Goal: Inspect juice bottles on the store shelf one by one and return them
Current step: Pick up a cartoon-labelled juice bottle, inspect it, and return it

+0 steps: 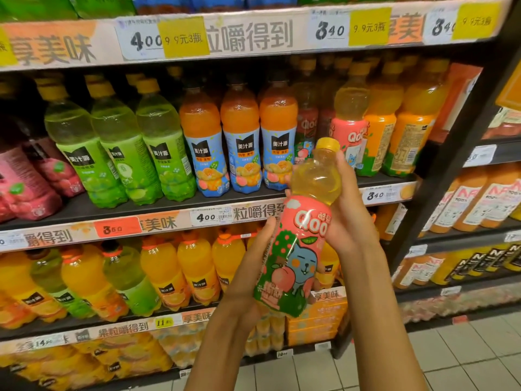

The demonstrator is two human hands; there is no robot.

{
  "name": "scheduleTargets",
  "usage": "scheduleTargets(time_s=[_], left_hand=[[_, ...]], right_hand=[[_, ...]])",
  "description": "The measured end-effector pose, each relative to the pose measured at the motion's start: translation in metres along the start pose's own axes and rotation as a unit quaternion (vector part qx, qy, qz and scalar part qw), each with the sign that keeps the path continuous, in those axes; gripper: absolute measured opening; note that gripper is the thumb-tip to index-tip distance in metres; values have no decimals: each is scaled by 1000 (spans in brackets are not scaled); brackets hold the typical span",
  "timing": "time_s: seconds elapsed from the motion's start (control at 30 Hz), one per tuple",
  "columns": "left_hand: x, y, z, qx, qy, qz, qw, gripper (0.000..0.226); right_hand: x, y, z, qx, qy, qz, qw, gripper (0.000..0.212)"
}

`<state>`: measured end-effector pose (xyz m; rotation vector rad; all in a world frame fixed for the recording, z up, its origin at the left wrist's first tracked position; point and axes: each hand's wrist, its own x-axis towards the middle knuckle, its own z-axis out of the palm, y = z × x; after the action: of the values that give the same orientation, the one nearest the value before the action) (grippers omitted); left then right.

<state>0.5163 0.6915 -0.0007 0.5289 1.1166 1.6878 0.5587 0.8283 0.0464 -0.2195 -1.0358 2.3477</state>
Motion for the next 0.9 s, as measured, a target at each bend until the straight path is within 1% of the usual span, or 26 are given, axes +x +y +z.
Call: scheduleTargets(time_s=[0.07,0.13,0.2,0.27,0.33,0.4,0.47,0.53,0.6,0.67,0.73,0.77,0.83,0.87,0.9], left_hand=[[0,-2,1,7,-22,-12,1000,55],[-1,-3,-1,37,-28,-28,999,58],[-1,-1,-4,107,22,-25,994,56],[1,1,-5,185,58,-8,981,60],[1,3,-1,219,68,13,973,64],[2,2,5,228,80,22,970,59],[2,2,10,204,78,16,976,60],[0,3,7,126,70,-4,990,65],[-6,8,5,43,24,-11,999,57],[-11,9,8,7,-23,-26,999,53],[-12,8,15,-31,-43,-53,997,55],[-12,8,17,-44,-49,-63,996,55],[-12,8,22,-57,-71,-72,993,51],[-13,8,25,-69,-77,-71,992,50],[-13,9,27,-79,-67,-72,992,51]], right_hand=[[0,0,-3,50,-20,21,998,42],[-1,0,-6,39,-15,17,999,41],[-1,-1,-8,12,10,2,1000,44],[-1,-2,-11,-30,37,-20,999,40],[-1,-2,-14,-64,63,-37,995,27],[-1,-4,-15,-72,77,-35,994,27],[0,-8,-15,-73,71,-20,995,35],[0,-9,-16,-65,54,-17,996,32],[-2,-6,-19,-54,40,-21,997,30],[-3,-1,-22,-9,37,-6,999,35],[-4,2,-23,35,49,31,998,46],[-4,2,-25,40,64,44,996,47],[-3,2,-28,46,97,65,992,39],[-3,1,-31,44,110,76,990,39],[-3,1,-32,41,116,89,988,42]])
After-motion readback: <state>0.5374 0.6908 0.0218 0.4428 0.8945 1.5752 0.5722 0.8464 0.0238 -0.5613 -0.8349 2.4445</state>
